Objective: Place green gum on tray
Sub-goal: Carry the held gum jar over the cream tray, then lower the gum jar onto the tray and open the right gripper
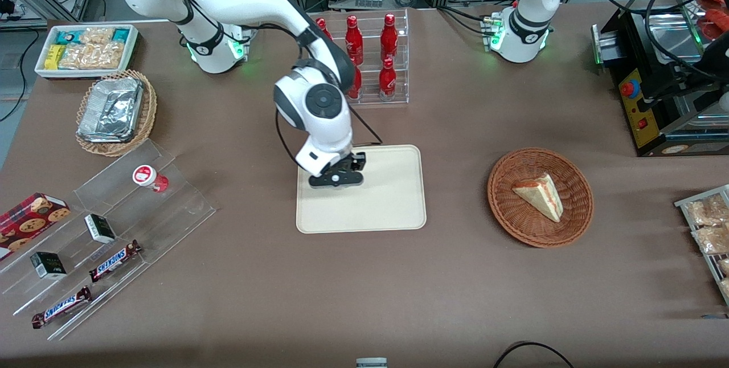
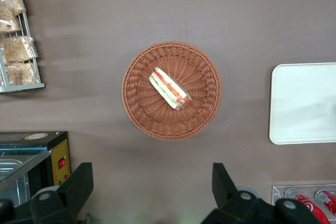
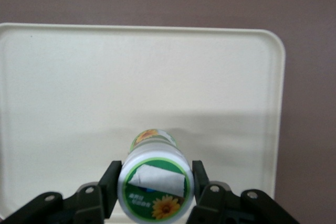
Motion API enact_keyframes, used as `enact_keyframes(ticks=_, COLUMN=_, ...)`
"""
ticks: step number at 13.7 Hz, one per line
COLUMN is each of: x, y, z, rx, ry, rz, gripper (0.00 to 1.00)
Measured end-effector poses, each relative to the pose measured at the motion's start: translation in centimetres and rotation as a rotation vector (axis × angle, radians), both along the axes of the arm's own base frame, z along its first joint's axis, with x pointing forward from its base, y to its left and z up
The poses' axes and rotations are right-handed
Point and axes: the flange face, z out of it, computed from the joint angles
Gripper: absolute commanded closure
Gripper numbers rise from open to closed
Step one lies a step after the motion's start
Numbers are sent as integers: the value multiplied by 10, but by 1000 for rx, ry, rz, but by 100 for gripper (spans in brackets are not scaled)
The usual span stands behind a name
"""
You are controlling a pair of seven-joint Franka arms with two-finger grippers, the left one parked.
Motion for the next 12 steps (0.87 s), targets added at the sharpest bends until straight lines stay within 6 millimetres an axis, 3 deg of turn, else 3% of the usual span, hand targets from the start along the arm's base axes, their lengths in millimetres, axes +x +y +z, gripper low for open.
enact_keyframes(ticks=3, x=-7, y=20, z=-24, rx=4, ry=-13, rz=4, gripper=100)
enact_keyframes(ticks=6, x=-10, y=23, z=-43, rx=-5, ry=-7, rz=7, gripper=100)
enact_keyframes(ticks=12, x=-18, y=33, z=-46, rx=-6, ry=-10, rz=-2, gripper=98)
